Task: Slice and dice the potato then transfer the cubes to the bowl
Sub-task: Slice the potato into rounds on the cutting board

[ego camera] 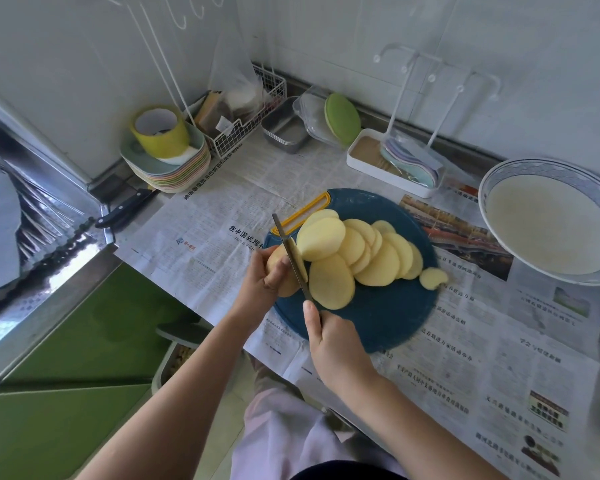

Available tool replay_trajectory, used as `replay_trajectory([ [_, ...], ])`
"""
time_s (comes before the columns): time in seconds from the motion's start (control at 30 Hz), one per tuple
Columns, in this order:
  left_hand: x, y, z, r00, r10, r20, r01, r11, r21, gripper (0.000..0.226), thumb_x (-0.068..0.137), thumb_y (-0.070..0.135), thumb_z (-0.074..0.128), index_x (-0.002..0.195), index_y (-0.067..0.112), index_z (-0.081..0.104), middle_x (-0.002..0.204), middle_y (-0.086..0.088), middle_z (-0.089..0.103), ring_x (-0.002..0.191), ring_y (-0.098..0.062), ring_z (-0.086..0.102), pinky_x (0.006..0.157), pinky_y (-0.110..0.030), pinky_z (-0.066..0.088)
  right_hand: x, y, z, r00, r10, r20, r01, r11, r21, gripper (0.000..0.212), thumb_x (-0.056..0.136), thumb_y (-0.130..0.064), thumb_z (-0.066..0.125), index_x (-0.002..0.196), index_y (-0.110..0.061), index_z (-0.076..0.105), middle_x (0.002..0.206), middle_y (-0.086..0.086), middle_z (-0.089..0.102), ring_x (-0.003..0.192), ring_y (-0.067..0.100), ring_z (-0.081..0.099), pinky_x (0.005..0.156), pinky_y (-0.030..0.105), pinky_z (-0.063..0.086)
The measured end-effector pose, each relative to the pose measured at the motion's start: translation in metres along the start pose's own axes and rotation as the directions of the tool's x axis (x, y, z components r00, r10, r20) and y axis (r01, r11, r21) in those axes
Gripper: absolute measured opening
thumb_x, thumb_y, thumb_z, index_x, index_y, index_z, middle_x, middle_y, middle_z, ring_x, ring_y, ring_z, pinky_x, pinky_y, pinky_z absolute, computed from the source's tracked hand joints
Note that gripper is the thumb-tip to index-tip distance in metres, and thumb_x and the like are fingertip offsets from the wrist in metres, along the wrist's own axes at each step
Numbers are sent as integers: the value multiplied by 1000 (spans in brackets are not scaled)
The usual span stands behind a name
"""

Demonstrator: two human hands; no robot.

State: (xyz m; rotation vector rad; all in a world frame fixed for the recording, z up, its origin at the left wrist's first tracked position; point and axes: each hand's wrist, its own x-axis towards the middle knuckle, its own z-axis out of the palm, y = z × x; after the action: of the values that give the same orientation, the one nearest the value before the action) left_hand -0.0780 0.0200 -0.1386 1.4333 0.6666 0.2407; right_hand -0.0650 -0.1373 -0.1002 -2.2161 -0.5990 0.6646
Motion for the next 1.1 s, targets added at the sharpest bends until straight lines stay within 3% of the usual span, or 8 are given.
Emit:
replay_trajectory([
  [0.2,4,1,-5,1000,-25,12,25,999,29,82,69,71,58,121,9,46,112,-5,57,102,-15,59,74,-21,51,7,1,5,1000,-2,-11,2,1000,-19,54,89,-58,17,59,-19,37,53,0,45,48,13,41,44,22,28],
  [0.37,-6,-2,3,998,-34,59,35,999,-16,64,62,61,67,110,25,45,122,-2,49,106,-14,55,76,-25,51,28,9,3,945,306,119,-307,952,-12,66,101,-51,23,92,3,59,93,18,67,71,23,54,55,28,36],
  [0.5,-3,-6,-1,996,-71,51,75,995,-67,82,56,67,74,118,21,47,122,-5,50,105,-15,57,74,-23,51,26,14,9,954,286,96,-290,957,29,62,101,-52,24,64,-8,47,69,8,56,60,18,49,45,19,30],
  [0.67,1,-2,-3,997,-56,48,62,989,-131,49,75,43,63,114,16,50,107,-5,56,82,-1,63,64,-19,51,27,6,3,949,289,130,-307,938,158,63,100,-52,27,56,-10,40,50,-1,45,44,14,42,43,20,32],
  [0.73,0,-3,-3,998,-52,31,56,987,-149,61,69,50,68,115,14,51,105,-6,58,81,-3,64,64,-19,51,27,5,-1,935,312,168,-349,893,285,61,99,-56,29,56,-12,34,39,-7,34,35,14,34,41,29,30],
  [0.83,-2,-3,-4,999,-53,-5,52,987,-155,80,57,63,75,116,13,54,105,-7,62,84,-8,65,66,-21,52,28,2,-13,918,321,234,-395,801,450,58,98,-58,32,65,-10,34,41,-2,26,34,18,27,38,26,25],
  [0.97,-2,-4,-4,998,-57,-18,54,985,-162,92,49,74,77,117,16,55,112,-9,62,93,-13,65,70,-23,53,21,-6,-28,960,222,171,-277,834,476,61,97,-58,33,65,-7,35,47,2,24,38,17,25,42,29,22],
  [1.1,-4,-4,5,996,-68,-54,56,980,-189,84,54,67,75,117,15,52,111,-7,62,89,-7,65,69,-20,52,5,-12,-31,1000,-16,5,14,973,231,55,100,-48,33,51,-23,30,37,-6,33,38,9,31,48,25,26],
])
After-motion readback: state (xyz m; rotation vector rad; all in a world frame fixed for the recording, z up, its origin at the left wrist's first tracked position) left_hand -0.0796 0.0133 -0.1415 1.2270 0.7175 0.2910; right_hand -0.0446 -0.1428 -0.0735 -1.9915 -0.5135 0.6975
